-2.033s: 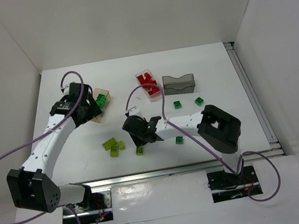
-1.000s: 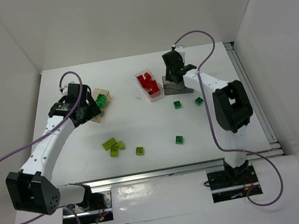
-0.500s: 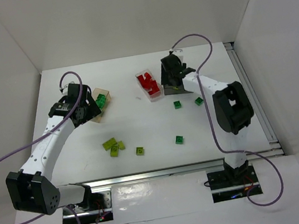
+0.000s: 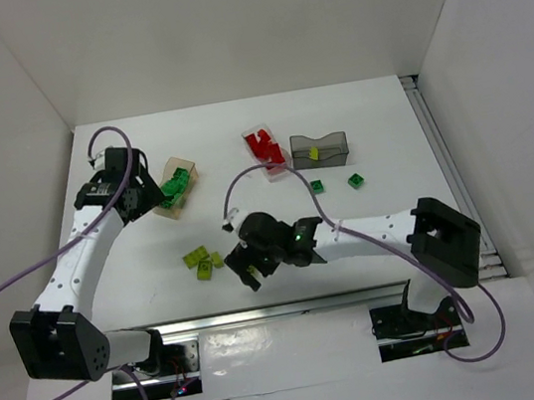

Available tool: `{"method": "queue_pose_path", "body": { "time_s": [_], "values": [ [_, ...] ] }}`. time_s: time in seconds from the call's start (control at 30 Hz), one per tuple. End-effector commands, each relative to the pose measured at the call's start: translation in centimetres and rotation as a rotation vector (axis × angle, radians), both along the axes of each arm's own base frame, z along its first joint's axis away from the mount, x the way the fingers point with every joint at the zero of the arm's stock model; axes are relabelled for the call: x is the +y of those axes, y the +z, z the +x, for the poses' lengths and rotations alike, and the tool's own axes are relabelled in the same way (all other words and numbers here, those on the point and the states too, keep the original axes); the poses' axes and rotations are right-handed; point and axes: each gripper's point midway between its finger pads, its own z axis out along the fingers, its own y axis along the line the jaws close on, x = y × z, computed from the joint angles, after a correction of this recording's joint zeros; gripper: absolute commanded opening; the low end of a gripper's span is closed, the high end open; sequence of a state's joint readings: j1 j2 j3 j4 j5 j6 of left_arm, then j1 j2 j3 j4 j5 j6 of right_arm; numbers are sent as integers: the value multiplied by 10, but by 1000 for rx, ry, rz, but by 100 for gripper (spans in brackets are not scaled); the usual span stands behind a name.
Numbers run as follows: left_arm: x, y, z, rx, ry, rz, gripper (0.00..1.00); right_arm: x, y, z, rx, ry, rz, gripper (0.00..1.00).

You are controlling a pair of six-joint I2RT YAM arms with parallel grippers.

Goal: Sort the legos into containers by color

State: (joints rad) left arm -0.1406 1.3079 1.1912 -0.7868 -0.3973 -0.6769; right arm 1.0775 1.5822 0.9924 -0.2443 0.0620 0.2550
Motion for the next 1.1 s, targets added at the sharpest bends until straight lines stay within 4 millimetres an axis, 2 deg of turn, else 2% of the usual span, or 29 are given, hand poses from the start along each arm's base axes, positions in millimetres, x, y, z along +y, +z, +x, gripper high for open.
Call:
{"method": "queue_pose_path", "body": {
  "time_s": [0.0, 0.1, 0.17, 0.23, 0.3, 0.47, 0.57, 0.6, 0.7, 0.77, 0.83, 0.9, 0.93, 0.97, 1.07],
  "values": [
    [6, 21, 4, -44, -4, 18, 89, 18, -6, -22, 14, 110, 4, 100],
    [8, 21, 1, -43, 0, 11, 89, 22, -23, -22, -9, 98, -76, 100],
    [8, 20, 1, -43, 0, 11, 89, 19, -30, -12, -35, 47, -110, 99],
    [8, 20, -1, -43, 0, 11, 89, 19, -40, -7, -41, 8, -125, 96],
    [8, 20, -1, -41, -7, 16, 89, 21, -41, 4, -77, -33, -129, 91],
    [5, 19, -1, -39, -18, 1, 89, 24, -54, 14, -101, -61, -162, 82],
    [5, 17, -1, -39, -18, 1, 89, 21, -55, 21, -133, -90, -179, 66],
    [5, 13, -2, -30, -18, 2, 89, 21, -51, 24, -144, -108, -172, 56],
    [4, 13, -2, -29, -23, -5, 89, 20, -47, 26, -158, -119, -168, 43],
    [4, 14, 0, -38, -23, -6, 89, 19, -39, 31, -175, -151, -162, 39],
    [2, 14, 0, -37, -30, -15, 89, 13, -31, 36, -202, -188, -178, 39],
    [2, 14, 0, -37, -30, -15, 89, -6, -20, 54, -221, -261, -191, 39],
    [2, 14, 0, -37, -30, -15, 89, -13, -11, 66, -239, -315, -187, 39],
    [2, 14, 0, -37, -30, -15, 89, -31, -8, 87, -236, -390, -193, 39],
    [2, 17, -1, -46, -30, -16, 89, -66, 14, 127, -223, -552, -135, 39]
  ]
}}
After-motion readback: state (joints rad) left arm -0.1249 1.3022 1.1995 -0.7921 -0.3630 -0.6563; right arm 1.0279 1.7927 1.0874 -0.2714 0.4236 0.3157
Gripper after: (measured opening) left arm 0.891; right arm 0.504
